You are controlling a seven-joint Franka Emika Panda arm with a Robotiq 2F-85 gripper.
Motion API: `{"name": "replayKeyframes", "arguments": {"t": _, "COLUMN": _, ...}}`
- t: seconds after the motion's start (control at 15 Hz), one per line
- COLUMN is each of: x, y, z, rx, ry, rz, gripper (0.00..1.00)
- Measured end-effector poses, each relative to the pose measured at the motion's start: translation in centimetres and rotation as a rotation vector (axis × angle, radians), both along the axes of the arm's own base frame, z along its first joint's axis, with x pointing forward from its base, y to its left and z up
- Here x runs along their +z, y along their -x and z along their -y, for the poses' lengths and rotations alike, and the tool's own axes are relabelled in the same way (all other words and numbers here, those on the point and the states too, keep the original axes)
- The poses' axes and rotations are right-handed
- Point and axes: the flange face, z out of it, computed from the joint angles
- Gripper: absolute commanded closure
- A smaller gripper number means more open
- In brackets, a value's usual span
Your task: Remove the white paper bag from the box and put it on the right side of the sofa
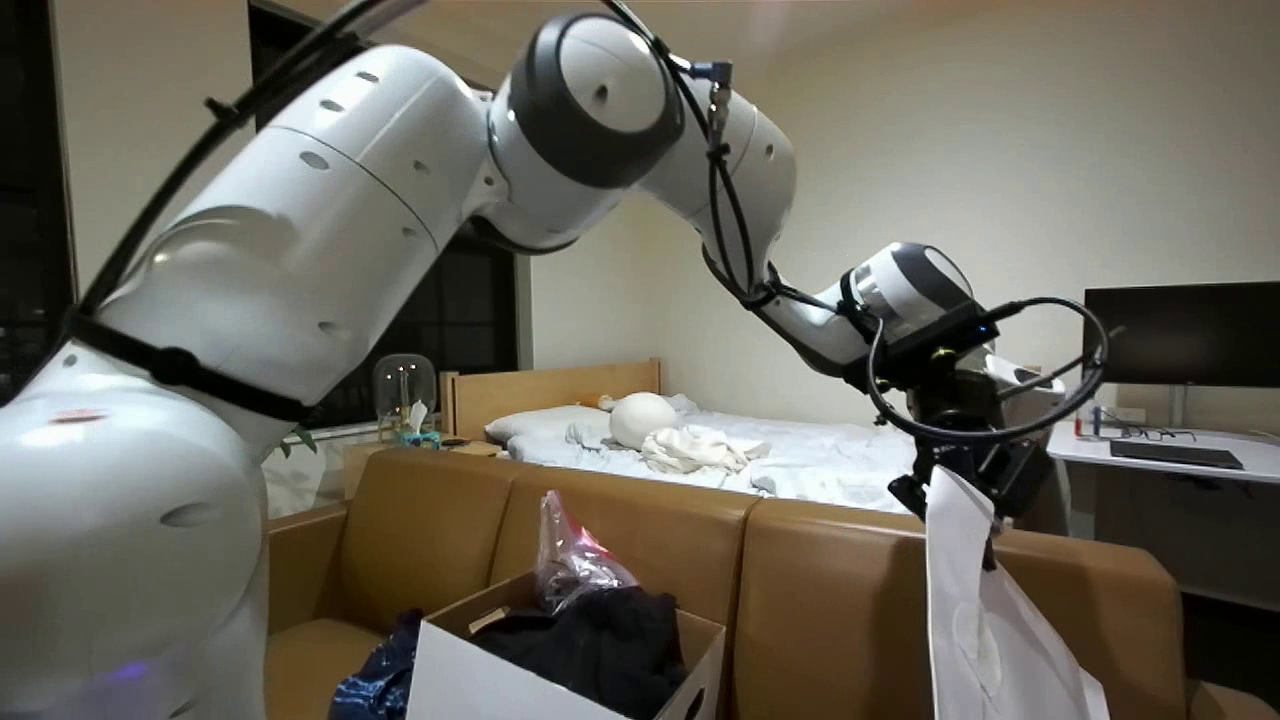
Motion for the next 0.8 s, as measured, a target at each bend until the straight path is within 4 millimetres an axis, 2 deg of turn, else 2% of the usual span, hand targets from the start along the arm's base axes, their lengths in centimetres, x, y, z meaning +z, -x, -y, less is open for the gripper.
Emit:
{"name": "replayKeyframes", "arguments": {"t": 0.13, "x": -2.6, "y": -0.9, "z": 1.6, "rx": 0.013, "ry": -0.044, "rz": -0.038, "gripper": 0.92}}
{"name": "replayKeyframes", "arguments": {"t": 0.2, "x": -3.3, "y": -1.6, "z": 2.1, "rx": 0.020, "ry": -0.061, "rz": -0.041, "gripper": 0.92}}
{"name": "replayKeyframes", "arguments": {"t": 0.4, "x": -2.7, "y": -3.1, "z": 2.4, "rx": 0.032, "ry": -0.071, "rz": -0.027, "gripper": 0.92}}
{"name": "replayKeyframes", "arguments": {"t": 0.6, "x": -2.1, "y": -3.4, "z": 2.3, "rx": 0.033, "ry": -0.069, "rz": -0.019, "gripper": 0.95}}
{"name": "replayKeyframes", "arguments": {"t": 0.8, "x": -3.5, "y": -3.6, "z": 2.7, "rx": 0.028, "ry": -0.066, "rz": -0.044, "gripper": 0.95}}
